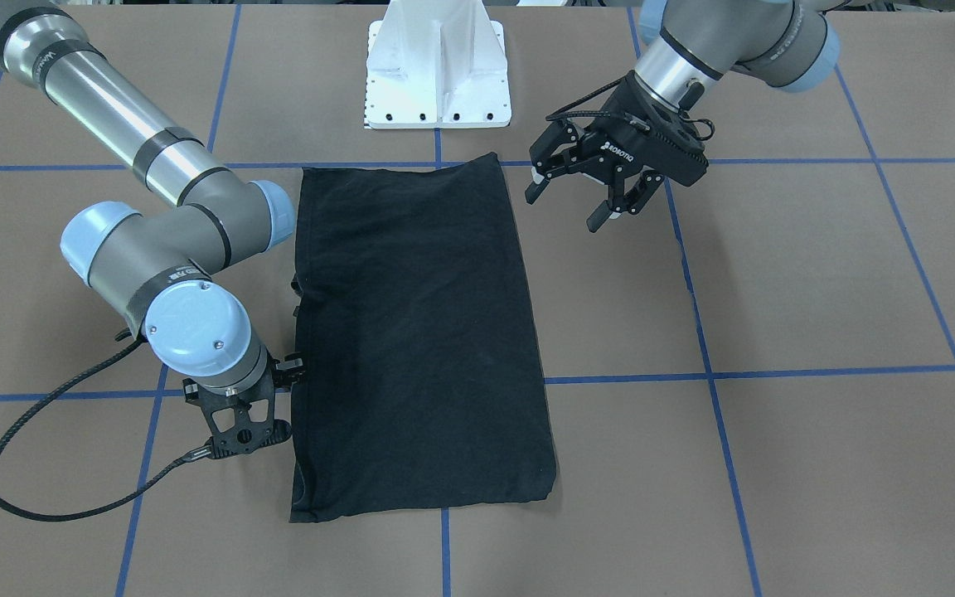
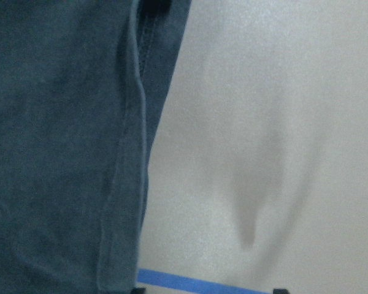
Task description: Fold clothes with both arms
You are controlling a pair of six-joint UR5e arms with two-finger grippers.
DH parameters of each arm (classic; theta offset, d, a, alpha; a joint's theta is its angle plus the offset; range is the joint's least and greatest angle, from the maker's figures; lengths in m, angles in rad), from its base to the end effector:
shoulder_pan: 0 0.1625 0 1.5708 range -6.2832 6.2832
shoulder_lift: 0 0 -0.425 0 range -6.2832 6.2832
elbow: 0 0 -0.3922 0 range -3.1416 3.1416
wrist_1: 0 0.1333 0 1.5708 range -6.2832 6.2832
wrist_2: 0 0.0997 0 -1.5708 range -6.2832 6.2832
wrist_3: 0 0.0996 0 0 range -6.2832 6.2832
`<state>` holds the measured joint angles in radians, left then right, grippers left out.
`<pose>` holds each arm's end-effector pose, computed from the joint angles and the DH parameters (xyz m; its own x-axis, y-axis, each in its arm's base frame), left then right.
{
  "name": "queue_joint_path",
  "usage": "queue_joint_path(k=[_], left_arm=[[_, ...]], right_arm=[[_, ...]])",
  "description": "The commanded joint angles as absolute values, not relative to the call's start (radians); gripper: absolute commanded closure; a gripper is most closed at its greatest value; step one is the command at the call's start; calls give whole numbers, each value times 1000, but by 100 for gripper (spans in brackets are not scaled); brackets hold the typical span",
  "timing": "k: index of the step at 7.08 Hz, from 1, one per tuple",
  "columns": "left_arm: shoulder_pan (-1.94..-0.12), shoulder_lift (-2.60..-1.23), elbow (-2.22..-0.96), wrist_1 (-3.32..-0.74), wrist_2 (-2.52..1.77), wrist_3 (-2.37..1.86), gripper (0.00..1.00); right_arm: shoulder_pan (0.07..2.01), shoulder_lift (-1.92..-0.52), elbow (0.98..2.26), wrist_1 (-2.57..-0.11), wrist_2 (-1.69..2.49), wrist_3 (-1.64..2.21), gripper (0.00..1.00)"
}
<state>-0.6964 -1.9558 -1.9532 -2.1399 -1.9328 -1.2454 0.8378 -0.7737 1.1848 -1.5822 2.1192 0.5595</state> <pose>0.3634 -0.4316 0.2087 0.2760 0.1589 -0.9479 0.2611 0.9368 0.2331 -0.4671 -0.6404 0.3423 0.7496 -0.2483 0.6135 0.2578 0.9633 0.0749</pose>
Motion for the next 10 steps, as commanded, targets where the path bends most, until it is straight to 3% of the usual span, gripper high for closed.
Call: queue_joint_path(k=[1, 6, 10], left_arm=[[-696, -1954, -1953, -2140, -1933, -1244, 0], [-696, -1953, -1950, -2140, -1933, -1243, 0], [-696, -1956, -1944, -2140, -1933, -1241, 0]], right_arm=[[853, -724, 1172, -1578, 2134, 572, 25], [848, -704, 1040, -1330, 2031, 575, 25], [844, -666, 983, -1313, 1996, 578, 25]])
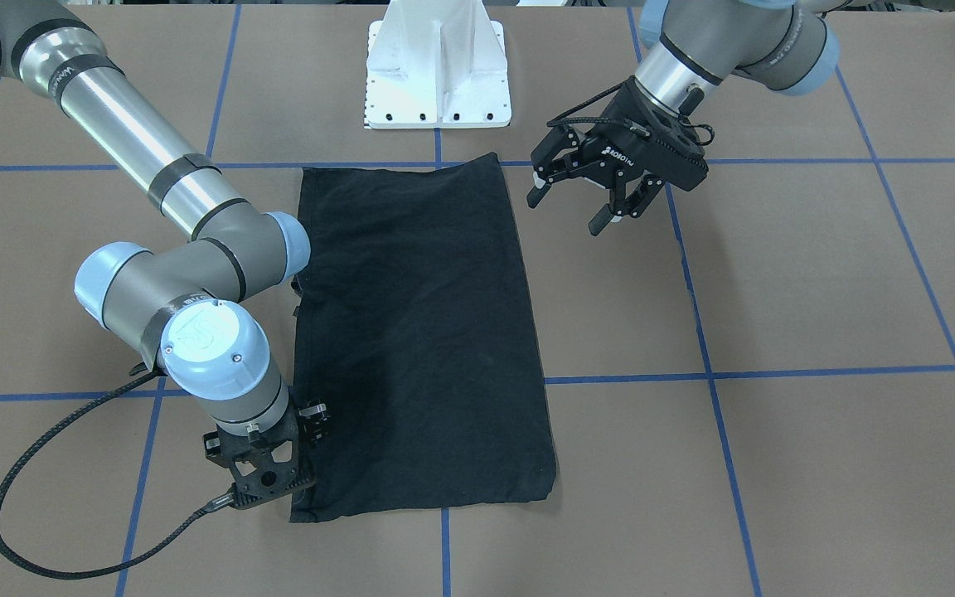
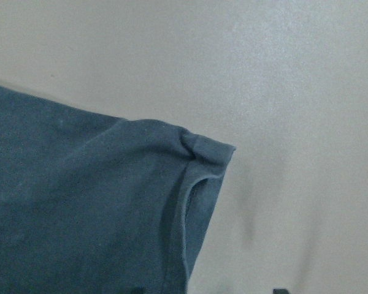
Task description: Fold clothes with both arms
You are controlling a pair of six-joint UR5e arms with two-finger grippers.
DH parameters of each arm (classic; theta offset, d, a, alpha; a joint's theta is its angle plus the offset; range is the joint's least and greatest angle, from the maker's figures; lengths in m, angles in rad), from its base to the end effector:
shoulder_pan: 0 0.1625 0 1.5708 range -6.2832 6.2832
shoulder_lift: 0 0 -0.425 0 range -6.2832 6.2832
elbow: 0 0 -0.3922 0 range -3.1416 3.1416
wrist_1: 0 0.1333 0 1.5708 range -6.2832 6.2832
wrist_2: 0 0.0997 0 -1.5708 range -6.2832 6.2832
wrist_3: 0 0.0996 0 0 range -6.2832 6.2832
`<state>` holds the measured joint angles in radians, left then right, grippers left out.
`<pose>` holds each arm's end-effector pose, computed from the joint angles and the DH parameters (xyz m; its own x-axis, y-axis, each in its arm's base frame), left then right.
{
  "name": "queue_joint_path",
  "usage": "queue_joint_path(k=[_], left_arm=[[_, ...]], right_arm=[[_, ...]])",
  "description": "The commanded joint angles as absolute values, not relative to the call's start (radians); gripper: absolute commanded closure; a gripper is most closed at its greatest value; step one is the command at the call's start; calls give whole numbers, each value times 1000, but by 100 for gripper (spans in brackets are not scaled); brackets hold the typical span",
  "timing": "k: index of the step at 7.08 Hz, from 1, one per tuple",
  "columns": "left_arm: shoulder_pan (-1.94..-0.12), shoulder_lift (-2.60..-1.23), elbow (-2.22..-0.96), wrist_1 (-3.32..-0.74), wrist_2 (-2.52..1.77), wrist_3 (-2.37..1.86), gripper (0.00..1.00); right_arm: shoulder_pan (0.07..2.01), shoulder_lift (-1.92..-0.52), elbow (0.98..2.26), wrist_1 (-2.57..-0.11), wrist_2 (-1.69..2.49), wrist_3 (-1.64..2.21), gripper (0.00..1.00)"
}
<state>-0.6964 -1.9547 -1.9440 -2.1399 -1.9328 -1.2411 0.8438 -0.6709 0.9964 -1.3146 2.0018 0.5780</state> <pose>0.3658 -0.4336 0.2130 0.2846 0.1567 -0.9457 0.2580 0.9376 0.2330 -0.4881 -0.6867 0.3221 0.7442 -0.3083 0.5925 0.1776 0.9465 0.2695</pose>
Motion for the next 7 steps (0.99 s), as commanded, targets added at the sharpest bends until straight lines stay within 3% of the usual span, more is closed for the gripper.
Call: queue_joint_path(k=[1, 7], left_arm=[[-696, -1956, -1944, -2140, -1933, -1241, 0], [-696, -1960, -1936, -2140, -1933, -1239, 0]], right_arm=[[844, -666, 977, -1315, 2000, 580, 25], [868, -677, 957, -1316, 2057, 586, 25]])
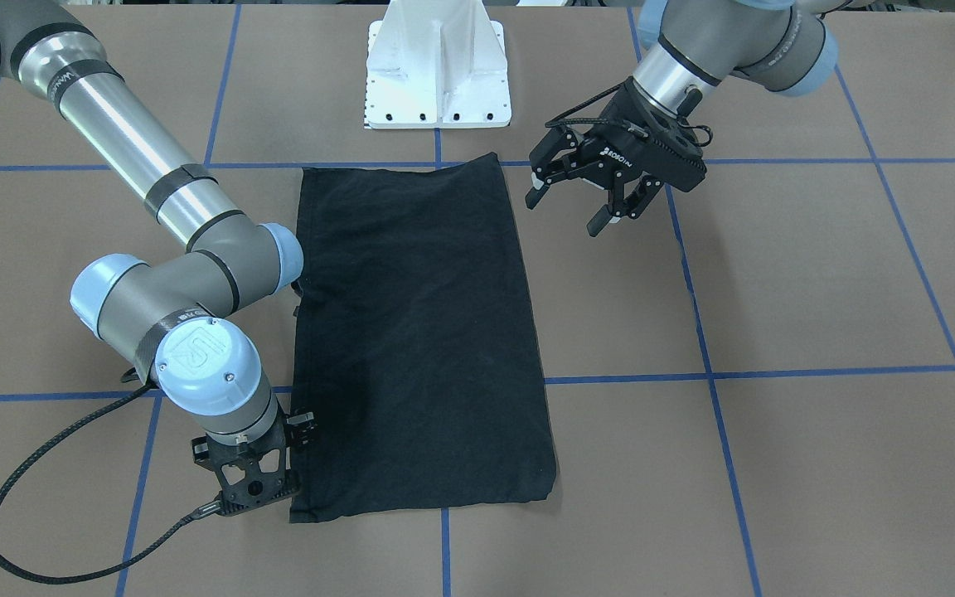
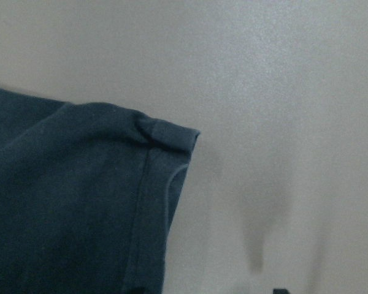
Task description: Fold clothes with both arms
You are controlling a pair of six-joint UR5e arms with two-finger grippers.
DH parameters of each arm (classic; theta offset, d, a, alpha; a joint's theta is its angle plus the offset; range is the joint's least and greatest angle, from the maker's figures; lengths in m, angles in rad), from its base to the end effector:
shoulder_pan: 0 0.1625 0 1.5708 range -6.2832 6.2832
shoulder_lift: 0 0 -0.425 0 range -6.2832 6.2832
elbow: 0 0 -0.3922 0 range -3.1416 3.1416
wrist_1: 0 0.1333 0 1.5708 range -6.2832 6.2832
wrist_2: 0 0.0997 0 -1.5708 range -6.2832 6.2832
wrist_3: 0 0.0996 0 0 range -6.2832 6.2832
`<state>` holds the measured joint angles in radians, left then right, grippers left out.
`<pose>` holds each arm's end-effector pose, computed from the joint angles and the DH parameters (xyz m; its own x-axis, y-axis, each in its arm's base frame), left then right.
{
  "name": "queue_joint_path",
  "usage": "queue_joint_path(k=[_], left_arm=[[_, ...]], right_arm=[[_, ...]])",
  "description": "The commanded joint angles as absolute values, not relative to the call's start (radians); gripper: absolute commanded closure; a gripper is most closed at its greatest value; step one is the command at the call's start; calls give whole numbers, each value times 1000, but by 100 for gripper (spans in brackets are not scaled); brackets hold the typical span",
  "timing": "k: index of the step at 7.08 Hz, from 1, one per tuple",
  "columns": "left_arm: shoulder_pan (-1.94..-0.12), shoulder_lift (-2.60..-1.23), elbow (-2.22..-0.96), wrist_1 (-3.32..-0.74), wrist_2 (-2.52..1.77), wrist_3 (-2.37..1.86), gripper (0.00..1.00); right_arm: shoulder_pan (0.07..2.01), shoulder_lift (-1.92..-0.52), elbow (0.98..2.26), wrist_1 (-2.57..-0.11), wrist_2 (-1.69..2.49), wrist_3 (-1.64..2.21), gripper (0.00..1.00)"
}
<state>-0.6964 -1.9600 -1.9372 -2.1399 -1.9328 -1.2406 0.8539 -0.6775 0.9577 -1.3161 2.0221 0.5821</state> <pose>0.3678 -0.4353 0.2128 0.2859 0.1562 -0.9454 0.2576 0.9378 0.2329 -0.4839 -0.6919 0.3467 0.7554 -0.2773 0.5937 0.1795 0.9589 0.2195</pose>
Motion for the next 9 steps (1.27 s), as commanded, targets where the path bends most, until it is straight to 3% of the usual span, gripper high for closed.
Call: queue_joint_path(k=[1, 2, 4, 5, 7, 9], left_arm=[[-696, -1962, -1936, -2140, -1933, -1239, 0], [-696, -1967, -1936, -2138, -1939, -1247, 0], [-693, -1964, -1939, -2121, -1942, -1293, 0], [-668, -1960, -1950, -2129, -1941, -1368, 0], [-544, -1959, -1969, -2134, -1869, -1529, 0], [-416, -1950, -1971, -2173, -1772, -1625, 0]], right_arm=[[886, -676, 969, -1318, 2141, 589, 22], [890, -689, 1012, -1318, 2201, 645, 17], [885, -823, 1231, -1319, 2241, 774, 17], [885, -898, 1338, -1315, 2270, 835, 9], [879, -1044, 1544, -1315, 2278, 922, 1], [877, -1174, 1702, -1315, 2287, 948, 1]])
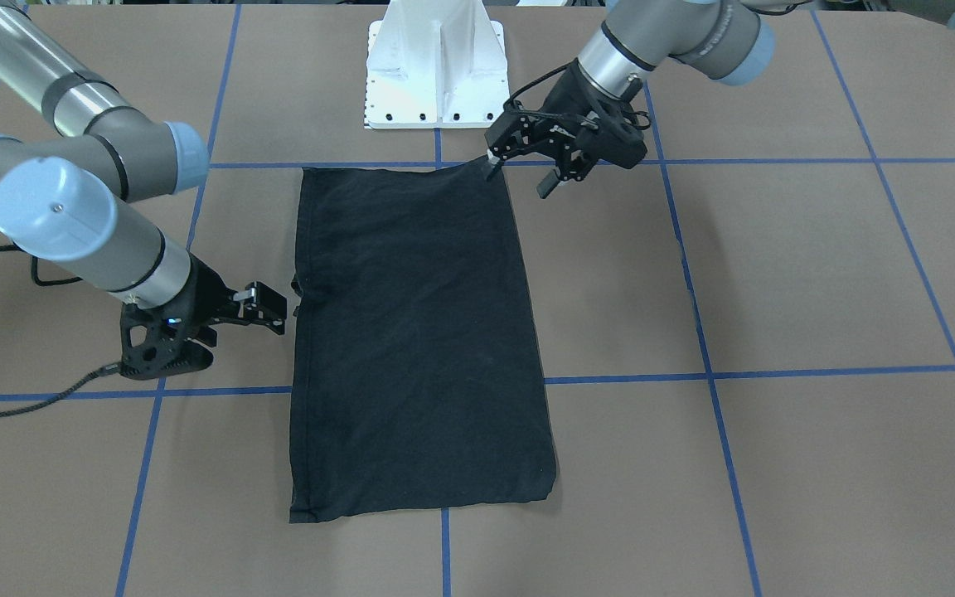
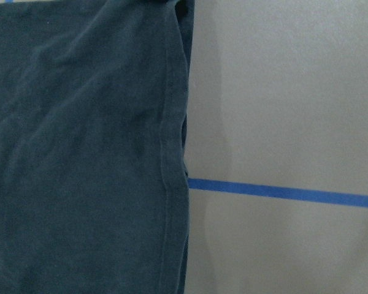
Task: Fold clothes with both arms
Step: 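Move the left gripper to the near edge while the right gripper withdraws outward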
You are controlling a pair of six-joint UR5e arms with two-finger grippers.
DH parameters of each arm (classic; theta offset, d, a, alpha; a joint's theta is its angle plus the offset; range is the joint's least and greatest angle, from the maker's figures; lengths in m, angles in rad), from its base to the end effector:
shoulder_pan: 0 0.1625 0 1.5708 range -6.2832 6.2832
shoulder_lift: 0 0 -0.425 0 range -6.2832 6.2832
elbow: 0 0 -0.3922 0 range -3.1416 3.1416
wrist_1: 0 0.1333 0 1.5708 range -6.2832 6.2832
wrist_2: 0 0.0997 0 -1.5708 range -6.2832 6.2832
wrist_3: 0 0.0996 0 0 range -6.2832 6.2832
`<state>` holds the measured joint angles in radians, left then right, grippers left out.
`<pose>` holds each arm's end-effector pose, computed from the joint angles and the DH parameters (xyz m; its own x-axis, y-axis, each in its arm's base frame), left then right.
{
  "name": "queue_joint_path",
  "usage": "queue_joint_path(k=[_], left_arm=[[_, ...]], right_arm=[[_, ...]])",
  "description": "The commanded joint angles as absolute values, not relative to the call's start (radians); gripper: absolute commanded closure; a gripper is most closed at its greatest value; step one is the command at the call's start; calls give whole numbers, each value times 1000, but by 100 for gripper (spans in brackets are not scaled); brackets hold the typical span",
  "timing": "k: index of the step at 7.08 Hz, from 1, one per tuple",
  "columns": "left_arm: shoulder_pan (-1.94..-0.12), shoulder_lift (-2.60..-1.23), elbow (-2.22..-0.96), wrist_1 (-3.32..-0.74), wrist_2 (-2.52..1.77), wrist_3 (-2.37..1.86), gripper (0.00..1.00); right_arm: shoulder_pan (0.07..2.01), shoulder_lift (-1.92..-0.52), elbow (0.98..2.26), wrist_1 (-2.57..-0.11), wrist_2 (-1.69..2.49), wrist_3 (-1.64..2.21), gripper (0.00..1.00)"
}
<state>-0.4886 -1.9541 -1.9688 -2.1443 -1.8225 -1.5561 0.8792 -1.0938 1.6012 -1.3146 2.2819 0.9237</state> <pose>0.4374 -0.3554 0.2038 0.1927 -0.0863 -0.9774 0.2370 0.9707 -0.0390 -0.3697 -0.5535 0.3351 0.5458 -0.0570 0.8359 0.0418 0.9983 0.0408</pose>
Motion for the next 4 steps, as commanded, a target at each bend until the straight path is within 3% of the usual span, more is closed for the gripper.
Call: queue_joint_path(k=[1, 4], left_arm=[[-343, -1904, -1970, -2259, -1700, -1687, 0], [-227, -1835, -1945, -2301, -1640, -1726, 0]], right_arm=[[876, -1216, 1763, -1315, 2289, 968, 1], [861, -1279, 1857, -1312, 2295, 1015, 1]])
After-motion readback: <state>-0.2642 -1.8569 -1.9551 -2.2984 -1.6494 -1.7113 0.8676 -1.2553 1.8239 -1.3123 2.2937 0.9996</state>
